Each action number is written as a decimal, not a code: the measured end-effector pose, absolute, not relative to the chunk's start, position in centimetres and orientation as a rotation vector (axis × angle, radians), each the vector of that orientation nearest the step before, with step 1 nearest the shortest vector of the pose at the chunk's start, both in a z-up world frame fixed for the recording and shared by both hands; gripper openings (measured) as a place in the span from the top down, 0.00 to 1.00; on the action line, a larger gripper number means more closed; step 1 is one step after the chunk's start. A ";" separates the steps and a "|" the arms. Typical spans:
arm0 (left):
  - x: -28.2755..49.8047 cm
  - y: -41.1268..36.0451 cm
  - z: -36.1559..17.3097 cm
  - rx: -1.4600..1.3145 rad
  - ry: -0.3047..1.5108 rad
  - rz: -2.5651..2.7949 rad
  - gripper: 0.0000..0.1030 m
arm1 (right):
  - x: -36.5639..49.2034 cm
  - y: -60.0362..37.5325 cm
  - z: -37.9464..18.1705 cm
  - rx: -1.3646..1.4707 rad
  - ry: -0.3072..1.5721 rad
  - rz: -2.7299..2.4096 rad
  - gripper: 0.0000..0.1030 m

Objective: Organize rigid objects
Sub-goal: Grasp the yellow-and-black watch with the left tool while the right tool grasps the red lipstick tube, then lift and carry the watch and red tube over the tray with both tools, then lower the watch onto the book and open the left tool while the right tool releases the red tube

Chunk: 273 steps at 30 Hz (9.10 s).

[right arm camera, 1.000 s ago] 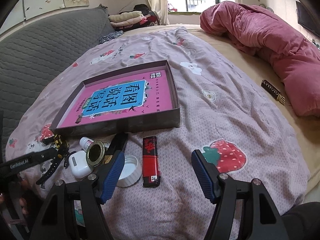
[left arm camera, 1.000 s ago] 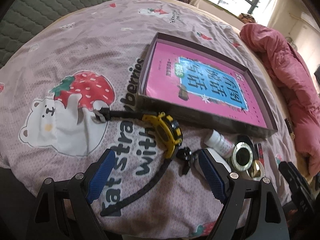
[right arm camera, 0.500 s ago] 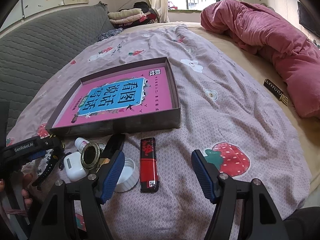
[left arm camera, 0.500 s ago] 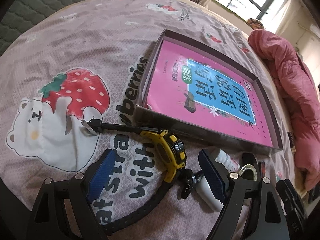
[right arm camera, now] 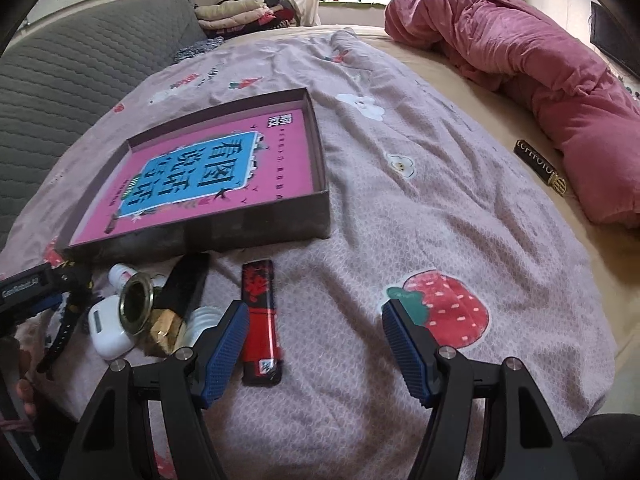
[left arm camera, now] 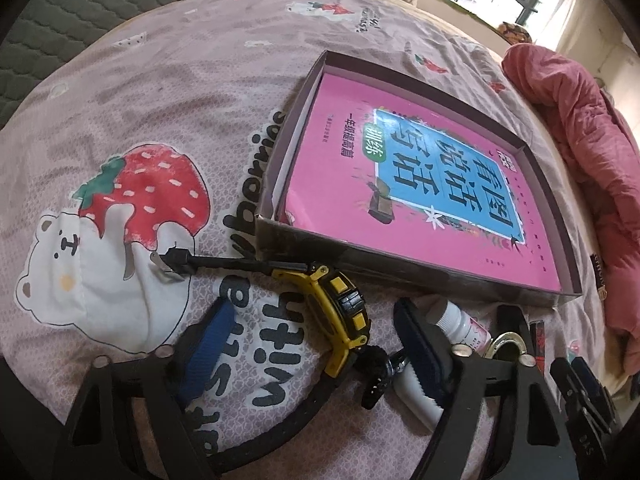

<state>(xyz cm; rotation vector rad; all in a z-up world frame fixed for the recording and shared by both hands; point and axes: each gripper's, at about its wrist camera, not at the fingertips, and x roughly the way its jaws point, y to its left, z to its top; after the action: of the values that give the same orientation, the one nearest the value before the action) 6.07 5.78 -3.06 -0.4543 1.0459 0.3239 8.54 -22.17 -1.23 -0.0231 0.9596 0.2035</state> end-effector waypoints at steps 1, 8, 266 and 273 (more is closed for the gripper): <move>6.1 5.8 -3.1 -0.449 1.050 0.325 0.30 | 8.7 -22.1 -1.3 -0.026 0.962 0.203 0.33; 6.2 6.3 -3.1 -0.469 1.048 0.314 0.47 | 9.5 -20.7 -2.2 -0.051 0.989 0.237 0.36; 14.1 3.2 -1.2 -0.285 0.898 -0.028 0.48 | 17.1 -18.1 -0.9 -0.011 0.851 0.367 0.67; 13.8 3.0 -1.0 -0.251 0.885 -0.002 0.41 | 17.1 -18.3 -0.7 -0.005 0.847 0.359 0.66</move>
<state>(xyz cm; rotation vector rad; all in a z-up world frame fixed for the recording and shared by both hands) 13.84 3.03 -1.01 -0.2515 0.8846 -0.0019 17.10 -18.33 -0.72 -0.0051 0.8466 0.3589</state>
